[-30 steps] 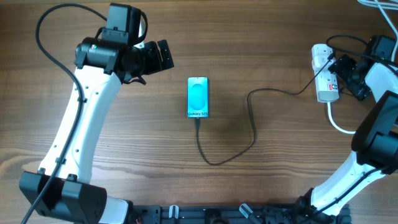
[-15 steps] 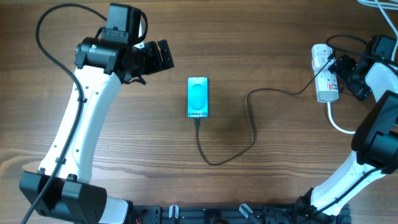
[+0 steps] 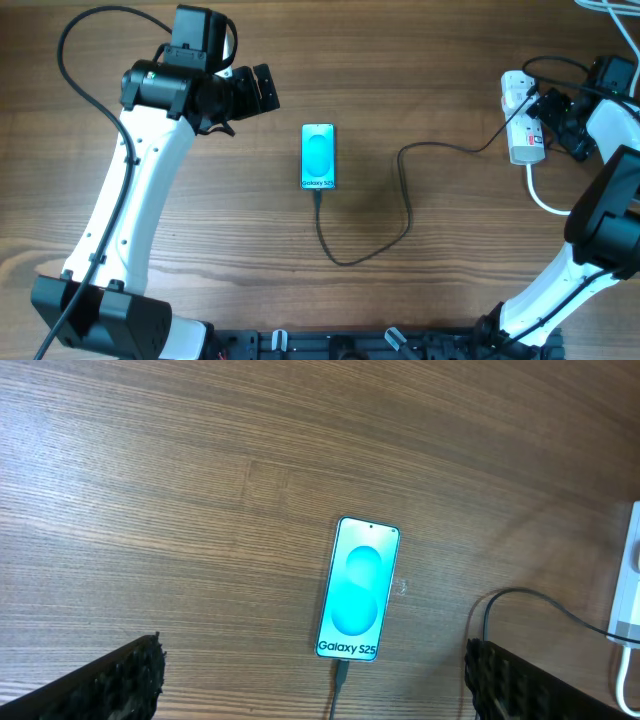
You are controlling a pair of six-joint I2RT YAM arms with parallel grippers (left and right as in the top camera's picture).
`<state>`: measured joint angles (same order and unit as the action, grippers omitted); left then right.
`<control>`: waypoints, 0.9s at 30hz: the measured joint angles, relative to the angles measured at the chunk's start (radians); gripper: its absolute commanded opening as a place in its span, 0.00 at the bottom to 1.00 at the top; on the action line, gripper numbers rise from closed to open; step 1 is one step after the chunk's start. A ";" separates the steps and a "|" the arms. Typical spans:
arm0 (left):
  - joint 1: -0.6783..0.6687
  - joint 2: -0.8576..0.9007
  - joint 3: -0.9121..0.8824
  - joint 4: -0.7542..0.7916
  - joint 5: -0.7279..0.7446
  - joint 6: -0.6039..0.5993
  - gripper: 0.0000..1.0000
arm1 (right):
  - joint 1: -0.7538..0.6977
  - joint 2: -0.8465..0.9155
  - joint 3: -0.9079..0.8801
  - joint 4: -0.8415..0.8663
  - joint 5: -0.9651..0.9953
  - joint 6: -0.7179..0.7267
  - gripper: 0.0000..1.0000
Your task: Plug charger to phone and switch on socket
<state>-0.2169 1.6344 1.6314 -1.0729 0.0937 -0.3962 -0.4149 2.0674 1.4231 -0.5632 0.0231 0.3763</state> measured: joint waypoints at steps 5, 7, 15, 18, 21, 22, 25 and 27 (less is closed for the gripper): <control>0.000 0.000 0.000 0.000 0.000 0.000 1.00 | 0.045 -0.050 -0.017 -0.104 -0.023 0.012 1.00; 0.000 0.000 0.000 0.000 0.000 0.000 1.00 | 0.075 -0.113 -0.022 -0.145 -0.023 0.029 1.00; 0.000 0.000 0.000 0.000 0.000 0.000 1.00 | 0.069 -0.452 -0.022 -0.306 -0.019 0.061 1.00; 0.000 0.000 0.000 0.000 0.000 0.000 1.00 | 0.069 -0.546 -0.022 -0.351 -0.019 0.064 1.00; 0.000 0.000 0.000 0.000 0.000 0.000 1.00 | 0.069 -0.597 -0.022 -0.396 -0.019 0.065 1.00; 0.000 0.000 0.000 0.000 0.000 0.000 1.00 | 0.069 -0.608 -0.022 -0.418 -0.019 0.064 1.00; 0.000 0.000 0.000 0.000 0.000 0.000 1.00 | 0.072 -0.623 -0.022 -0.455 -0.019 0.059 1.00; 0.000 0.000 0.000 0.000 0.000 0.000 1.00 | 0.087 -0.642 -0.022 -0.474 -0.019 0.040 1.00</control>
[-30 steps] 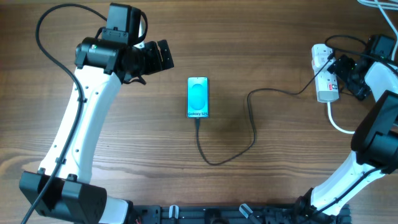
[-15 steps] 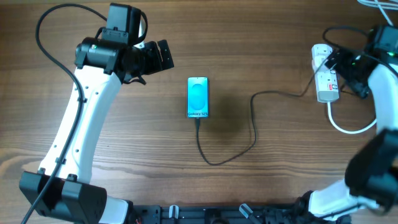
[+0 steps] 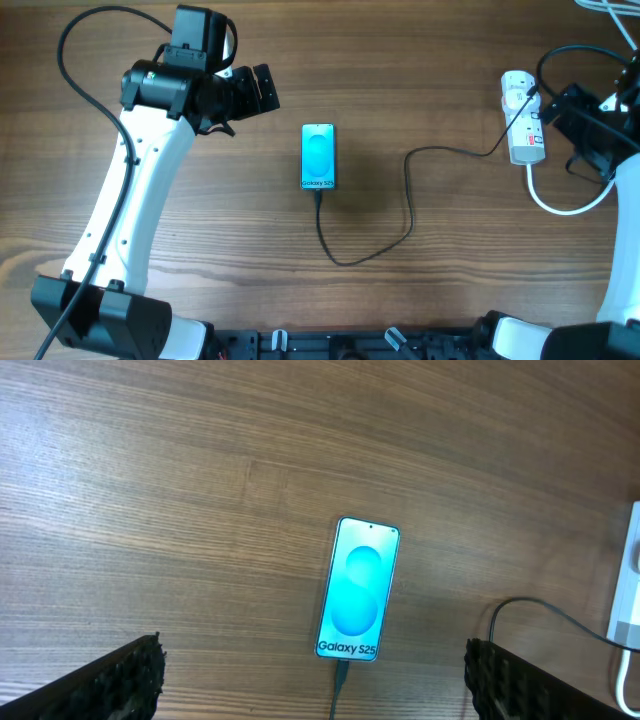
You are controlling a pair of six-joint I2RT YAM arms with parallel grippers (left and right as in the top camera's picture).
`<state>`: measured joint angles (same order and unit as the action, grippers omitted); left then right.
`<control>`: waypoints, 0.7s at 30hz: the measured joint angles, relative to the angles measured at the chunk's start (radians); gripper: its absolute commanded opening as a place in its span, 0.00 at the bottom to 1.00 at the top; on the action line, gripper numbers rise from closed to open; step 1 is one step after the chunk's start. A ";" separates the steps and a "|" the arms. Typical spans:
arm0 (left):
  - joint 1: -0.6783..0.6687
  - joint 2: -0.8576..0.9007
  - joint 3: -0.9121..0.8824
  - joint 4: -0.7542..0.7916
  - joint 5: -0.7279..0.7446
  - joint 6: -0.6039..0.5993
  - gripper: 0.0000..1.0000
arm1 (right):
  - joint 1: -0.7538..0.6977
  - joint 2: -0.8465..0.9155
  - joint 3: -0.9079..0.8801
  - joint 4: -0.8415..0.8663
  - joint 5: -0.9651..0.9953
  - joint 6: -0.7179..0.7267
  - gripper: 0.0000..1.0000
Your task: Plug charger to phone and switch on socket
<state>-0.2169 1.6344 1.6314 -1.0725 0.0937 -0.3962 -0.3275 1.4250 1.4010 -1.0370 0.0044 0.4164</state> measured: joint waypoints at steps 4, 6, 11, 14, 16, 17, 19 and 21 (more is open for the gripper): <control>0.000 0.000 0.000 0.000 0.000 0.000 1.00 | 0.137 -0.114 0.000 -0.053 -0.001 -0.043 1.00; 0.000 0.000 0.000 0.000 0.000 0.000 1.00 | 0.220 -0.184 0.000 -0.078 -0.001 -0.052 1.00; 0.000 0.000 0.000 0.000 0.000 0.000 1.00 | 0.421 -0.410 -0.031 -0.128 -0.005 -0.060 1.00; 0.000 0.000 0.000 -0.001 0.000 0.000 1.00 | 0.482 -0.546 -0.096 -0.137 -0.005 -0.060 1.00; 0.000 0.000 0.000 0.000 0.000 0.000 1.00 | 0.492 -0.624 -0.136 -0.142 -0.005 -0.060 1.00; 0.000 0.000 0.000 0.000 0.000 0.000 1.00 | 0.493 -0.656 -0.150 -0.155 -0.005 -0.060 1.00; 0.000 0.000 0.000 -0.001 0.000 0.000 1.00 | 0.494 -0.711 -0.164 -0.177 -0.005 -0.060 1.00; 0.000 0.000 0.000 0.000 0.000 0.000 1.00 | 0.494 -0.743 -0.167 -0.203 -0.004 -0.060 1.00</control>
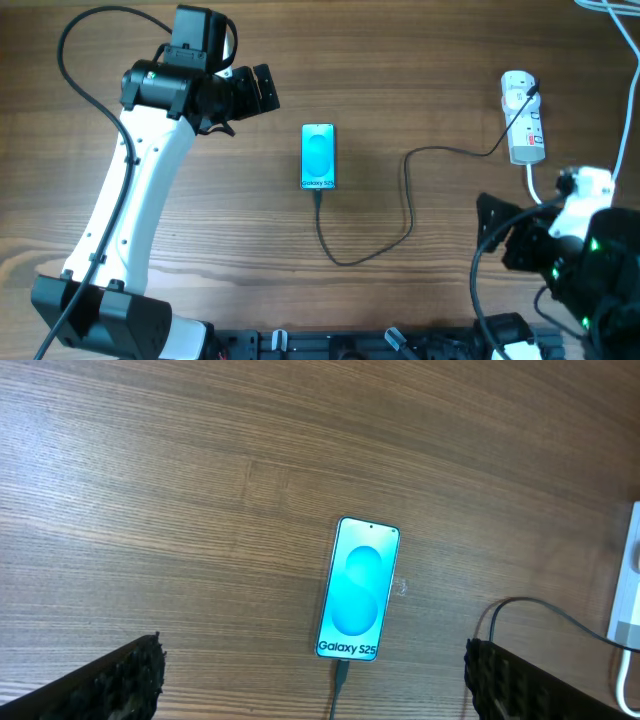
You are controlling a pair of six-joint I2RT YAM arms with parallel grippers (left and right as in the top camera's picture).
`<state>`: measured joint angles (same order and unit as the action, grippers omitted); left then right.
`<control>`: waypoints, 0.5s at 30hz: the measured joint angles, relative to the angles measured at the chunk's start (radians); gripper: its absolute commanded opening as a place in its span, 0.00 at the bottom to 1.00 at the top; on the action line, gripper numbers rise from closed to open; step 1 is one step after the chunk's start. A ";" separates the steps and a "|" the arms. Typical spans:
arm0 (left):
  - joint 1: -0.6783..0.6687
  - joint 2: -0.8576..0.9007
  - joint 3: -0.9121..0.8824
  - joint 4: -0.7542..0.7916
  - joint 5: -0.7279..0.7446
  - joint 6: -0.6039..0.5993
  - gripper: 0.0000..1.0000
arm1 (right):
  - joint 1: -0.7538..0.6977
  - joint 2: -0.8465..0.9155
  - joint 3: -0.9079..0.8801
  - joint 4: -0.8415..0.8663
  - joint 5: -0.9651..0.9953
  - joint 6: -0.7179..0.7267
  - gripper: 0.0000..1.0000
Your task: Plug charger to phone and switch on socket
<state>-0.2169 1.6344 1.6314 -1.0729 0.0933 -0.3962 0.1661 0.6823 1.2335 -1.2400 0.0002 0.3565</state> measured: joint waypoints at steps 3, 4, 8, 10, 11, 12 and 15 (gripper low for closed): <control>0.000 0.000 0.000 0.000 0.000 0.000 1.00 | 0.000 -0.032 -0.001 -0.054 0.000 0.000 1.00; 0.000 0.000 0.000 0.000 0.000 0.000 1.00 | 0.000 -0.040 -0.001 -0.072 0.000 0.000 1.00; 0.000 0.000 0.000 0.000 0.000 0.000 1.00 | 0.000 -0.050 -0.002 -0.092 0.000 -0.004 1.00; 0.000 0.000 0.000 0.000 0.000 0.000 1.00 | 0.000 -0.057 -0.002 -0.092 0.000 -0.015 1.00; 0.000 0.000 0.000 0.000 0.000 0.000 1.00 | 0.000 -0.063 -0.002 -0.093 0.000 -0.019 1.00; 0.000 0.000 0.000 0.000 0.000 0.000 1.00 | 0.000 -0.072 -0.003 -0.095 0.000 -0.023 1.00; 0.000 0.000 0.000 0.000 0.000 0.000 1.00 | 0.000 -0.122 -0.003 -0.107 -0.004 -0.038 1.00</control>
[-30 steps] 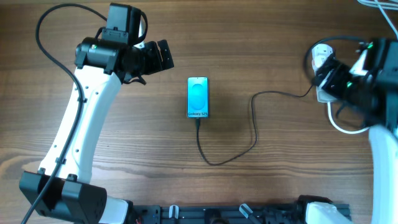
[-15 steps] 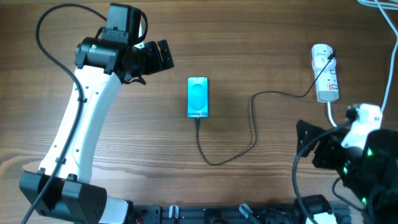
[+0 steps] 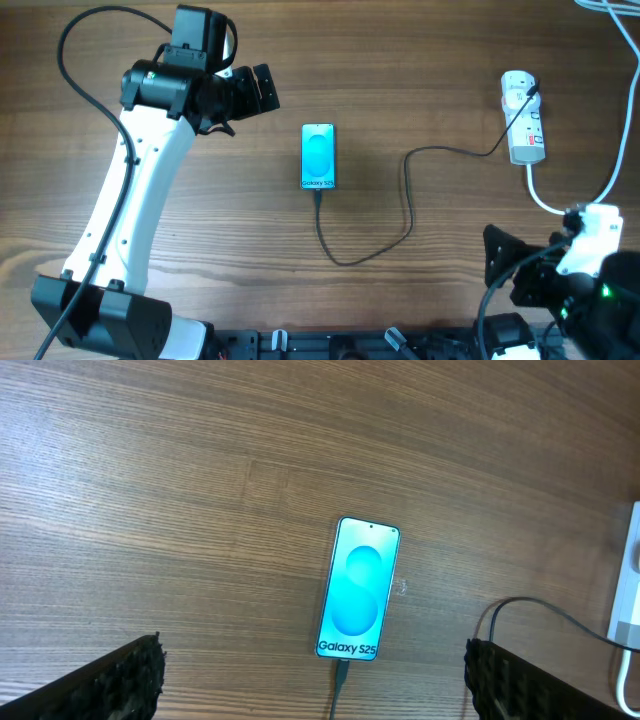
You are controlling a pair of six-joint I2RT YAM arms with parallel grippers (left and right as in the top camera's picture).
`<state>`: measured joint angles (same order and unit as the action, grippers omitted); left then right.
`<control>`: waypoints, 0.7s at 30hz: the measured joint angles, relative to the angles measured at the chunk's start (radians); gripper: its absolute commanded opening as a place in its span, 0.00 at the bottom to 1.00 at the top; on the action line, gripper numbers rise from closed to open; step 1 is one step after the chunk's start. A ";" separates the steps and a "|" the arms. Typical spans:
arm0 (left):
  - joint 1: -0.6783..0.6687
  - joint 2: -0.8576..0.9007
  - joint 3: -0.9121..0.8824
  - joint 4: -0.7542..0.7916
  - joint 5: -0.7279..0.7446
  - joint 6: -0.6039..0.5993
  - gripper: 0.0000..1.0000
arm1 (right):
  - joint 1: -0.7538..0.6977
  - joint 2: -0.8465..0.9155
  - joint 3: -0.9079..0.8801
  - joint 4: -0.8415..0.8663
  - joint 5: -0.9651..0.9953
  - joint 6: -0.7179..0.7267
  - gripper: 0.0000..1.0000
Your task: Plug charger to phone and switch on socket
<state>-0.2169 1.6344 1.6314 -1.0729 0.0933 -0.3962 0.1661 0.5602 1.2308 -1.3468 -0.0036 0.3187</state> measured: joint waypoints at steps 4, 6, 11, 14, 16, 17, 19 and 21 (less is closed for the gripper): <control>0.000 0.000 0.000 0.000 0.000 0.000 1.00 | 0.000 -0.034 0.000 -0.065 -0.055 0.010 1.00; 0.000 0.000 0.000 0.000 0.000 0.000 1.00 | 0.000 -0.034 -0.001 -0.113 -0.077 0.040 1.00; 0.000 0.000 0.000 0.000 0.000 0.000 1.00 | 0.000 -0.034 -0.001 -0.115 -0.093 0.062 1.00; 0.000 0.000 0.000 0.000 0.000 0.000 1.00 | 0.000 -0.034 -0.001 -0.115 -0.094 0.062 1.00; 0.000 0.000 0.000 0.000 0.000 0.000 1.00 | 0.000 -0.034 -0.001 -0.115 -0.094 0.060 1.00; 0.000 0.000 0.000 0.000 0.000 0.000 1.00 | 0.000 -0.034 -0.001 -0.115 -0.094 0.058 1.00; 0.000 0.000 0.000 0.000 0.000 -0.001 1.00 | 0.000 -0.034 -0.001 -0.115 -0.094 0.058 1.00; 0.000 0.000 0.000 0.000 0.000 -0.003 1.00 | 0.000 -0.034 -0.001 -0.115 -0.094 0.056 1.00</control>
<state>-0.2169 1.6344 1.6314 -1.0729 0.0933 -0.3988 0.1661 0.5259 1.2297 -1.4620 -0.0975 0.3752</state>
